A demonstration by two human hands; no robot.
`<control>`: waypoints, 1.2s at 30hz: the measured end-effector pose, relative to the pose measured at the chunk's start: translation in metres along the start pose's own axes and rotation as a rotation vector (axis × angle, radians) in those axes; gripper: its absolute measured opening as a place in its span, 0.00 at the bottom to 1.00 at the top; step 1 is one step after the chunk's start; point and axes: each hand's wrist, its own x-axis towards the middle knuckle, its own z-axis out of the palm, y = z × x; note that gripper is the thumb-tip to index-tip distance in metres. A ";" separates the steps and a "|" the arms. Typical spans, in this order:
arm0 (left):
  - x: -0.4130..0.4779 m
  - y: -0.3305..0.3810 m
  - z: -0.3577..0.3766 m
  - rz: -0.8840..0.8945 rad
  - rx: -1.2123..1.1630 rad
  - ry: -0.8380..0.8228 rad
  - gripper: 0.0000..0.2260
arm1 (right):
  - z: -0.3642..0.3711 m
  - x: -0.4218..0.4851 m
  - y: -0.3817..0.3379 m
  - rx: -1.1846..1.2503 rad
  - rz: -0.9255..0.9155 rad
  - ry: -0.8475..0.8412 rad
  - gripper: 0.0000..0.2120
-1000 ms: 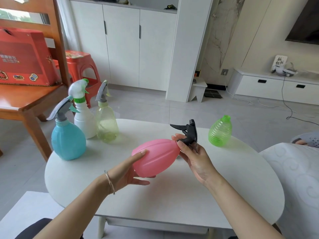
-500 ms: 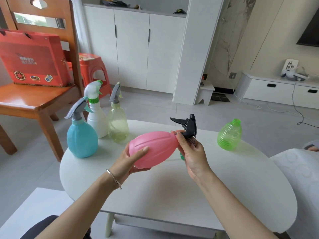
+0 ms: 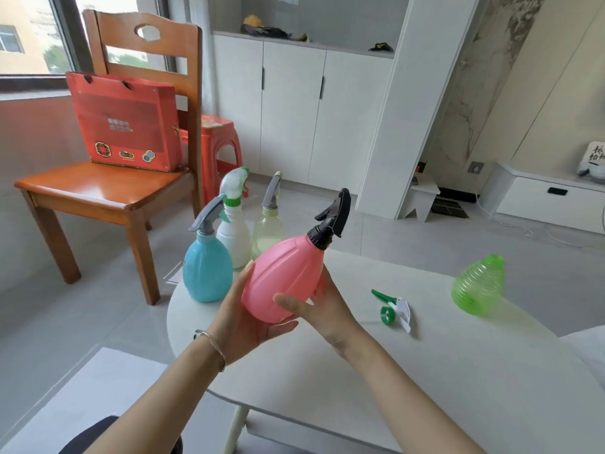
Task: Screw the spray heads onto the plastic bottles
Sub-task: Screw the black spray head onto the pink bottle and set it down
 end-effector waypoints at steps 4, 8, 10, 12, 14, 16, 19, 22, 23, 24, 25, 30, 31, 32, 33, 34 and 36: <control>-0.004 0.012 -0.007 0.079 0.113 0.123 0.30 | 0.011 0.008 0.001 -0.009 -0.018 0.057 0.39; -0.006 0.030 -0.017 0.367 0.515 0.352 0.21 | 0.018 0.020 0.004 -0.016 -0.025 0.125 0.39; -0.009 0.040 -0.028 0.599 0.574 0.477 0.13 | 0.019 0.027 0.007 -0.021 -0.016 0.151 0.39; -0.014 0.050 -0.042 0.833 0.642 0.624 0.08 | 0.021 0.035 0.013 -0.047 0.001 0.145 0.39; -0.017 0.059 -0.058 0.951 0.830 0.753 0.14 | 0.026 0.042 0.023 -0.110 0.020 0.149 0.39; -0.016 0.064 -0.074 0.895 0.960 0.801 0.24 | 0.032 0.048 0.036 -0.180 0.051 0.151 0.39; -0.010 0.064 -0.099 0.655 1.053 0.773 0.38 | 0.045 0.055 0.054 -0.251 0.103 0.141 0.43; -0.005 0.063 -0.115 0.542 1.090 0.725 0.42 | 0.055 0.060 0.068 -0.294 0.130 0.152 0.45; -0.004 0.063 -0.117 0.529 1.086 0.705 0.42 | 0.058 0.061 0.071 -0.317 0.131 0.148 0.45; -0.003 0.063 -0.119 0.522 1.073 0.686 0.42 | 0.061 0.062 0.074 -0.338 0.131 0.145 0.45; -0.002 0.063 -0.121 0.517 1.061 0.672 0.42 | 0.063 0.062 0.075 -0.353 0.129 0.147 0.46; 0.006 0.062 -0.128 0.506 1.069 0.632 0.36 | 0.066 0.067 0.079 -0.370 0.138 0.179 0.47; 0.008 0.061 -0.128 0.505 1.069 0.626 0.35 | 0.066 0.068 0.079 -0.366 0.138 0.173 0.47; 0.009 0.061 -0.128 0.509 1.077 0.620 0.34 | 0.066 0.069 0.079 -0.362 0.137 0.165 0.47; 0.010 0.060 -0.128 0.520 1.092 0.615 0.33 | 0.065 0.069 0.080 -0.359 0.136 0.157 0.47; 0.011 0.059 -0.129 0.531 1.107 0.613 0.32 | 0.065 0.070 0.080 -0.354 0.134 0.152 0.46; 0.012 0.059 -0.129 0.537 1.123 0.616 0.32 | 0.063 0.071 0.080 -0.339 0.128 0.145 0.44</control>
